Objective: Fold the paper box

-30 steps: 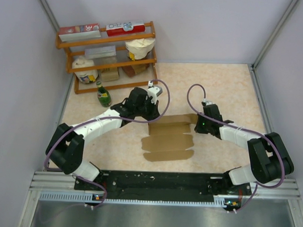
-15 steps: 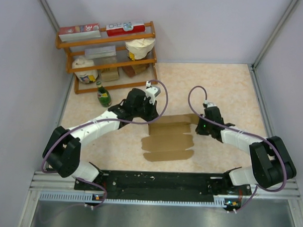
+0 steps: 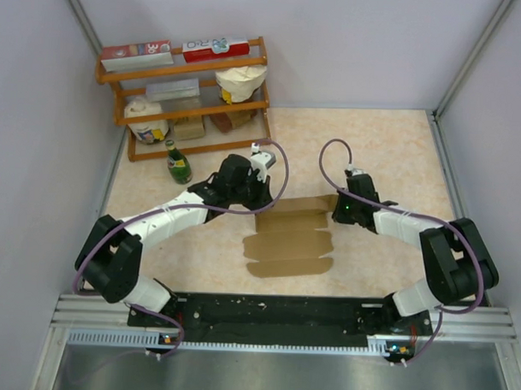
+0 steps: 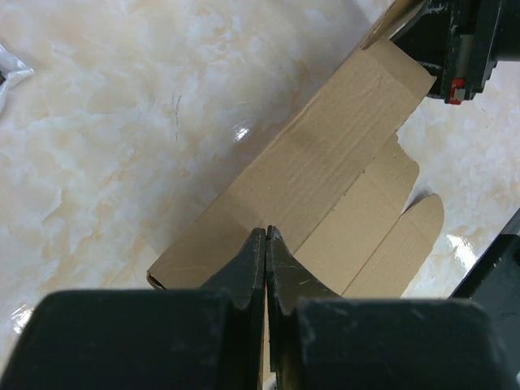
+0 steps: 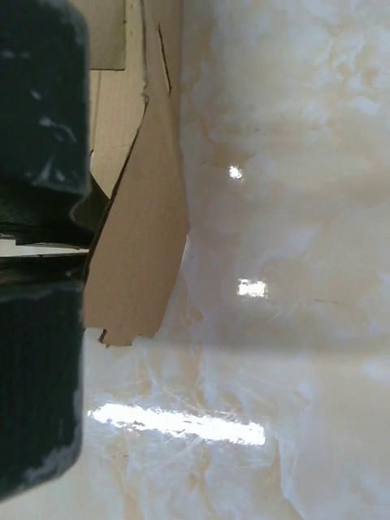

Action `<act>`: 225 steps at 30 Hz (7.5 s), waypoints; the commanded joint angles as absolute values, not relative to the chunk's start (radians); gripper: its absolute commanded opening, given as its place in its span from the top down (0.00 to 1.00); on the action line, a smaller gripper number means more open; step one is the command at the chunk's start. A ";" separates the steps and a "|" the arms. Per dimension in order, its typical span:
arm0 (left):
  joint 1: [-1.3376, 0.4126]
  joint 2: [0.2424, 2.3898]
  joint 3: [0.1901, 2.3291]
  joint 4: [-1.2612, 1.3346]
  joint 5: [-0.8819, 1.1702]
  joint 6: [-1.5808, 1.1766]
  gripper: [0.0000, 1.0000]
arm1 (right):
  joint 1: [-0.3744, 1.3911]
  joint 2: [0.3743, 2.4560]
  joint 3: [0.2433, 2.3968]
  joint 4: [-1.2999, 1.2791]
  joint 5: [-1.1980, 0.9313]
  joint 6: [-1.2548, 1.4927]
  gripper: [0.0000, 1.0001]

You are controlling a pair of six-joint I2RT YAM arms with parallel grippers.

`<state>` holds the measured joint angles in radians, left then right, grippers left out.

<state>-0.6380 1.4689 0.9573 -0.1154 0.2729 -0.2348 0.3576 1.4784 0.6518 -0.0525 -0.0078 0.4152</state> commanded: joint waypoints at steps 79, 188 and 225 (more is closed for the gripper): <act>-0.652 1.437 0.851 -0.048 0.296 -0.275 1.00 | 0.408 1.485 0.580 0.238 -0.448 0.543 1.00; -0.663 1.431 0.881 -0.078 0.279 -0.259 1.00 | 0.474 1.230 0.606 -0.089 -0.124 0.400 0.93; -0.664 1.453 0.897 -0.083 0.281 -0.256 1.00 | 0.491 1.371 0.732 -0.009 -0.192 0.400 0.93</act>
